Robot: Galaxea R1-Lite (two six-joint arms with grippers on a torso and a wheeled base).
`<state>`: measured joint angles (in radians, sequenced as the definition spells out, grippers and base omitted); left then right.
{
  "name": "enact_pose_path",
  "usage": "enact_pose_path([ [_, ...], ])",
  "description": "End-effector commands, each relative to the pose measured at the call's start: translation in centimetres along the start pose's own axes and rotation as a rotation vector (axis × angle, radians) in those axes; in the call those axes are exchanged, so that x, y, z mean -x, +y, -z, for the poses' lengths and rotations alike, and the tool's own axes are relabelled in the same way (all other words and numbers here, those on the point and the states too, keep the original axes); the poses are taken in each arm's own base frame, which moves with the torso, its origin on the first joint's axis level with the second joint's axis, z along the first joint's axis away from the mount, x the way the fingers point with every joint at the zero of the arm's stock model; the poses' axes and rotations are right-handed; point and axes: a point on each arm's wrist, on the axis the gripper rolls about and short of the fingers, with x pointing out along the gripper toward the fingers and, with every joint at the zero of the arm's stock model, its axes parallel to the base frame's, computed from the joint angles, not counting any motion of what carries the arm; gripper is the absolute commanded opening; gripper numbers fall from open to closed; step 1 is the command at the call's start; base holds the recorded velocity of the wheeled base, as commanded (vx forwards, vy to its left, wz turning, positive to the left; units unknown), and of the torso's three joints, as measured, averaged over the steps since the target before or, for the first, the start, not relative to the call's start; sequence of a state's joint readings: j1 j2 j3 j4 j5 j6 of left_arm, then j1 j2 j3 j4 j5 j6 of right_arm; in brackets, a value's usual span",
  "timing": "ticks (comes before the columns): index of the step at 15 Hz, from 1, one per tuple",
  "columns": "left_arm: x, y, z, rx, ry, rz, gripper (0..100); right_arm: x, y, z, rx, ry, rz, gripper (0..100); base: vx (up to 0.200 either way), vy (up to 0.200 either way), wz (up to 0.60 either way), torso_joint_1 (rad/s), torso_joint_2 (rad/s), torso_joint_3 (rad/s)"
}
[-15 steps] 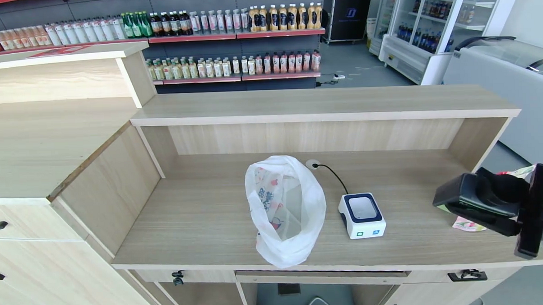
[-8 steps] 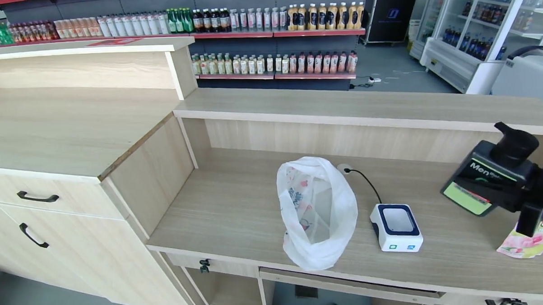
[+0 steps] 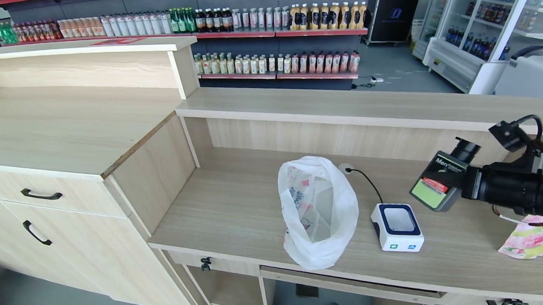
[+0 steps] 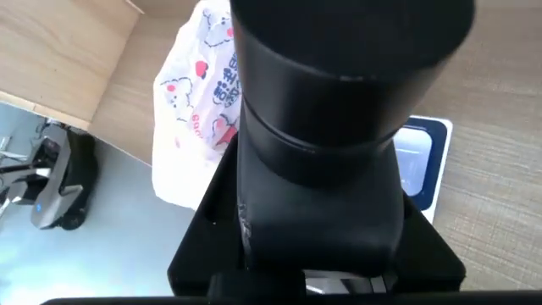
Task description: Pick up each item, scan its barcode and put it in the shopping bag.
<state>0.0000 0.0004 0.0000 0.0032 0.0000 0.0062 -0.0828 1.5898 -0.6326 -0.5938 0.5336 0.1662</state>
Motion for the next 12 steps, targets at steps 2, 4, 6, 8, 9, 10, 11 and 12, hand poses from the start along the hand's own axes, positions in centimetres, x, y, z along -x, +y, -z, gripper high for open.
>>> enact_pose_path([
  [2,0.0,0.0,0.0,0.002,-0.001,0.0,100,-3.6,-6.3,1.4,-0.109,0.091,0.006,0,0.0,0.0,0.0,0.0,0.0,0.0],
  [4,0.0,0.0,0.0,0.0,-0.001,0.0,100,-4.6,-6.9,1.1,-0.106,0.091,-0.022,0,0.0,0.0,0.0,0.0,0.0,0.0],
  [6,0.0,0.0,0.0,0.0,-0.001,0.0,100,-5.9,-7.7,1.2,-0.084,0.103,-0.038,0,0.0,0.0,0.0,0.0,0.0,0.0],
  [8,0.0,0.0,0.0,0.002,-0.001,0.0,100,-6.8,-8.4,2.2,-0.038,0.132,-0.042,0,0.0,0.0,0.0,0.0,0.0,0.0],
  [9,0.0,0.0,0.0,0.0,-0.001,0.0,100,-7.0,-8.6,2.6,-0.026,0.142,-0.046,0,0.0,0.0,0.0,0.0,0.0,0.0],
  [10,0.0,0.0,0.0,0.0,-0.001,0.0,100,-7.4,-8.8,3.0,-0.025,0.153,-0.059,0,0.0,0.0,0.0,0.0,0.0,0.0],
  [11,0.0,0.0,0.0,0.0,-0.001,0.0,100,-7.7,-8.8,3.1,-0.026,0.156,-0.077,0,0.0,0.0,0.0,0.0,0.0,0.0],
  [12,0.0,0.0,0.0,0.0,-0.001,0.0,100,-7.9,-8.8,3.1,-0.025,0.158,-0.094,0,0.0,0.0,0.0,0.0,0.0,0.0],
])
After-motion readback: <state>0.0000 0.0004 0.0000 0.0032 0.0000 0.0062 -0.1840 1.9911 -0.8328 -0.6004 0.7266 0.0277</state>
